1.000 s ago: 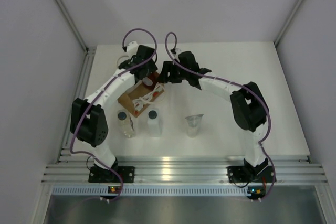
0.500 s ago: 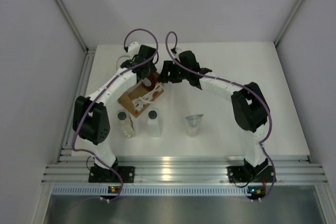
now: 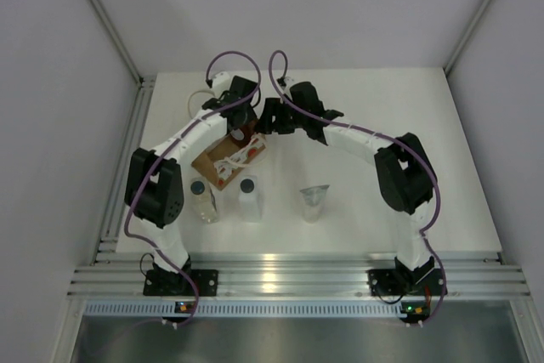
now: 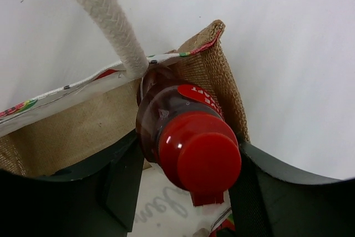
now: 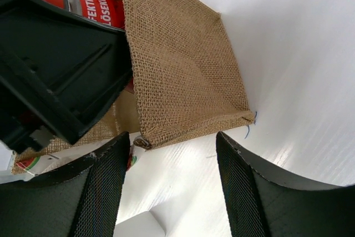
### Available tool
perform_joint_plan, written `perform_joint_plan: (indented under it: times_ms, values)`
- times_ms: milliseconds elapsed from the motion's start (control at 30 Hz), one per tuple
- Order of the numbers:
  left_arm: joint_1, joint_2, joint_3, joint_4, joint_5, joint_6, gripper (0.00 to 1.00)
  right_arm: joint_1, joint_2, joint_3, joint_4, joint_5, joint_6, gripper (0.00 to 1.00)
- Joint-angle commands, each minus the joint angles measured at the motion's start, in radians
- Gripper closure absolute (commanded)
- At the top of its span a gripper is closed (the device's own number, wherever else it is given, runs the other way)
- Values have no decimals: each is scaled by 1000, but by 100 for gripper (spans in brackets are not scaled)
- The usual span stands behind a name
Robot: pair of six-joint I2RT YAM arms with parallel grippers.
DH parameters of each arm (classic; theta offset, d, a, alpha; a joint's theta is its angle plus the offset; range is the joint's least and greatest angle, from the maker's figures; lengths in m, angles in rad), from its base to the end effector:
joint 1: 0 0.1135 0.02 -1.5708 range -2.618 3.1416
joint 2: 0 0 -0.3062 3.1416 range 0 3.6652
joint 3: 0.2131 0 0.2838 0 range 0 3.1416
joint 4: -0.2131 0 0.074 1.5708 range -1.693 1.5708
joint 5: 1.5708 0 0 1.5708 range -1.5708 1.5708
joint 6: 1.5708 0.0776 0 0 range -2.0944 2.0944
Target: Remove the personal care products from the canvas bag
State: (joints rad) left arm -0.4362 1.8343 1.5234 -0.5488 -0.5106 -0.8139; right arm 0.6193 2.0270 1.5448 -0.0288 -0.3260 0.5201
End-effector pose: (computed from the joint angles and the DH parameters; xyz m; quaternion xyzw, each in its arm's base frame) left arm 0.4463 -0.1662 0.2741 -0.2566 0.8744 -0.0051 0.4117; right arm 0.4393 0.3436 0.2408 -0.1241 0.8463 0.3869 0.3445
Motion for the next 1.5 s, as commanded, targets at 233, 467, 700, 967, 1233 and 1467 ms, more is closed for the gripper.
perform_joint_plan:
  times_ms: [233, 467, 700, 967, 1233, 1467]
  values:
    - [27, 83, 27, -39, -35, 22, 40, -13, -22, 11, 82, -30, 14, 38]
    - [28, 68, 34, -40, -48, 39, 72, -15, -19, 11, 84, -39, 15, 38]
    - [28, 42, 87, -39, -77, 142, 100, -16, -30, 12, 87, -51, 20, 38]
    - [27, 10, 96, -37, -140, 245, 100, -20, -40, 9, 87, -59, 20, 38]
    - [25, -21, 75, -8, -117, 239, 100, -18, -42, 9, 87, -62, 18, 38]
    - [25, -92, 60, 26, -54, 236, 100, -20, -47, 5, 86, -58, 12, 38]
